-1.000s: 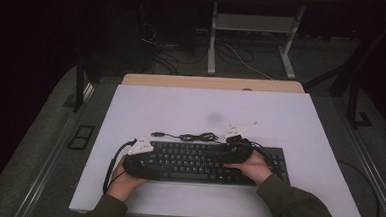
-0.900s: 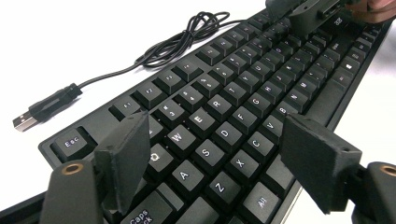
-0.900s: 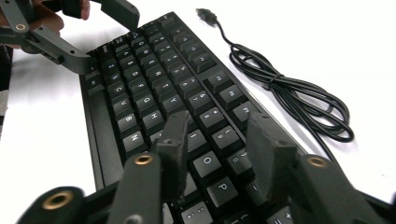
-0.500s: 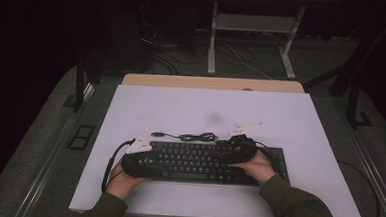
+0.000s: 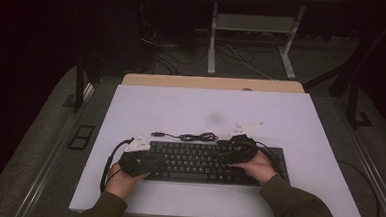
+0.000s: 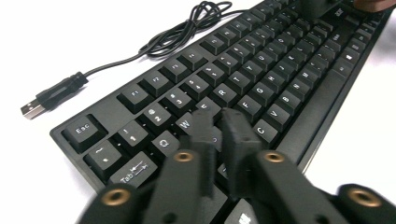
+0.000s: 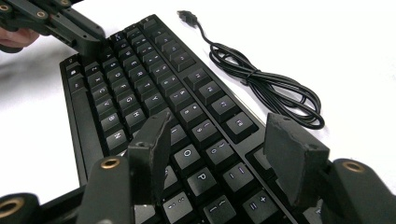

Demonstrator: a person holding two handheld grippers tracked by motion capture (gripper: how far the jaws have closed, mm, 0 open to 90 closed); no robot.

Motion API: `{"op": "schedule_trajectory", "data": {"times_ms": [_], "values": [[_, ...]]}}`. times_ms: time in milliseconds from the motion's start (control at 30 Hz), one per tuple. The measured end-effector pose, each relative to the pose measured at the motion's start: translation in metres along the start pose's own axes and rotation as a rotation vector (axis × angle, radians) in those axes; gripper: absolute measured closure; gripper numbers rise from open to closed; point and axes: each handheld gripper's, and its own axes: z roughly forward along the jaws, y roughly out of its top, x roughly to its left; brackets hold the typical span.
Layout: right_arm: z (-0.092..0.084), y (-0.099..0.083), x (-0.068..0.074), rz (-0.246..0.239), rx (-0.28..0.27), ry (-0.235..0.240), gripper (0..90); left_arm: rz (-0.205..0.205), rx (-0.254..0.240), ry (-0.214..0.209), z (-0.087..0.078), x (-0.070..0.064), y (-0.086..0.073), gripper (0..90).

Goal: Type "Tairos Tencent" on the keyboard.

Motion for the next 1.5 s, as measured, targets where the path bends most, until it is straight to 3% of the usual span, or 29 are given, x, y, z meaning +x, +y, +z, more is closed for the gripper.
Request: {"op": "schedule_trajectory", "data": {"times_ms": [1500], "values": [[-0.001,0.000,0.001,-0.002,-0.002,-0.002,41.0,0.015,0.056,-0.009,0.019,-0.001,0.003,88.3]]}}
